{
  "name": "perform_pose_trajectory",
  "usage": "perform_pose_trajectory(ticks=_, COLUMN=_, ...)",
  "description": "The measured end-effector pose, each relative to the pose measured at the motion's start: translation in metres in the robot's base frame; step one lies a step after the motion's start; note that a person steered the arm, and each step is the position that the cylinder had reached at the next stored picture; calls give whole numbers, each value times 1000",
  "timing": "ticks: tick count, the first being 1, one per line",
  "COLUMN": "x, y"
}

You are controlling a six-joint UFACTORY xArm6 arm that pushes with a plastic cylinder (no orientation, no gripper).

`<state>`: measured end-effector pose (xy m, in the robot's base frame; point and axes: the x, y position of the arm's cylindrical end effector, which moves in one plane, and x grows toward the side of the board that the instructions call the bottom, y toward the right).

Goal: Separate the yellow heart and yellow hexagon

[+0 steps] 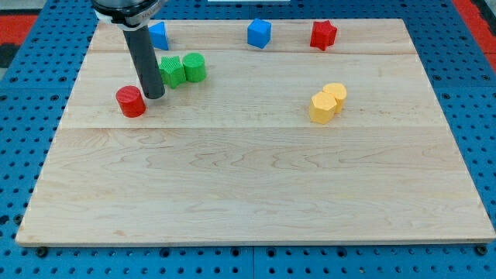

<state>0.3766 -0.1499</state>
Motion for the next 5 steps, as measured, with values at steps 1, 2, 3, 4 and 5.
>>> perform_pose_trajectory(ticks=1, x=0, y=0)
perform_pose_trajectory(ticks=2, x=-31, y=42)
perform_pose_trajectory(ticks=3, x=-50, y=91)
perform_pose_trajectory(ticks=4, x=-54, y=146)
perform_pose_trajectory(ticks=5, x=-39, y=205)
